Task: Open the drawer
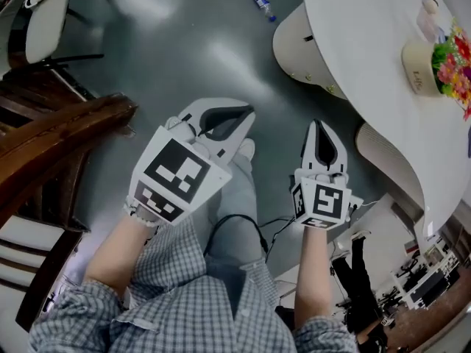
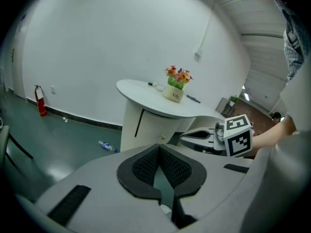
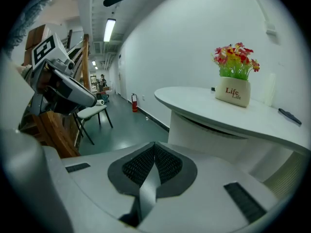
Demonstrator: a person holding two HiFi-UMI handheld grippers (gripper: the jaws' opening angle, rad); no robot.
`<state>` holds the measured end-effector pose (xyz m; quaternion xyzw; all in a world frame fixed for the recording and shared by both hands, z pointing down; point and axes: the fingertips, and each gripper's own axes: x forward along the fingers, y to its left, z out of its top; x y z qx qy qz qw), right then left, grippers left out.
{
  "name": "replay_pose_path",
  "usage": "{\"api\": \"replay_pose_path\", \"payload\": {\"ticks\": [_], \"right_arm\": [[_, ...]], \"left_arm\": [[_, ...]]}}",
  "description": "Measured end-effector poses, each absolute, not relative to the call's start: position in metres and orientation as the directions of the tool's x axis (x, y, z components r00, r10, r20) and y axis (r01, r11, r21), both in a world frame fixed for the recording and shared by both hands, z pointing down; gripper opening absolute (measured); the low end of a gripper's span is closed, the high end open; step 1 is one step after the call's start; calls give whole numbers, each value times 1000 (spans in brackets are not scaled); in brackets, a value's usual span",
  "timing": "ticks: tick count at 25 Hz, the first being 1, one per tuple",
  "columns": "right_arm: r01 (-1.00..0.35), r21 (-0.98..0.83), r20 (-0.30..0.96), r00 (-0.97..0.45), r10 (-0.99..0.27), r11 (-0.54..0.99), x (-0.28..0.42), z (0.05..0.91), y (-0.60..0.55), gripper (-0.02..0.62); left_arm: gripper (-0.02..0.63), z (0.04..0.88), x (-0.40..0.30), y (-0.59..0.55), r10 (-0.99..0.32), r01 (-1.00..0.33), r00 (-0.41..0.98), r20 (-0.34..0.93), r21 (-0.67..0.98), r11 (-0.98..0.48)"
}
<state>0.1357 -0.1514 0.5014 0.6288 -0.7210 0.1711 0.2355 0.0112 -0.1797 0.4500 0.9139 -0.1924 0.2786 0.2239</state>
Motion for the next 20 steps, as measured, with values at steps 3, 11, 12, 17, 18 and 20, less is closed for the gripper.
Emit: {"api": "replay_pose_path", "payload": {"ticks": [3,11,12,17,18,20], "right_arm": [[-986,57,566,-96,-819,156,136,522,-159,9],[-998,46,595,-11,-803,47,162,565,-174,9],[-998,47,596,3,-803,32,166,570,-177,9],[-996,79,597,83,-798,-44,183,594,-196,11],[-995,86,599,97,-795,-57,186,599,-199,11],[-991,107,604,124,-787,-74,195,605,-202,11]], "left_arm": [[5,468,9,-187,-245,-506,764,596,320,-801],[5,511,0,-184,-253,-543,758,601,367,-756],[5,514,0,-184,-255,-547,758,601,371,-750],[5,526,-5,-189,-268,-556,762,590,383,-737],[5,528,-6,-191,-275,-563,760,589,383,-733],[5,530,-7,-192,-290,-579,754,589,387,-718]]}}
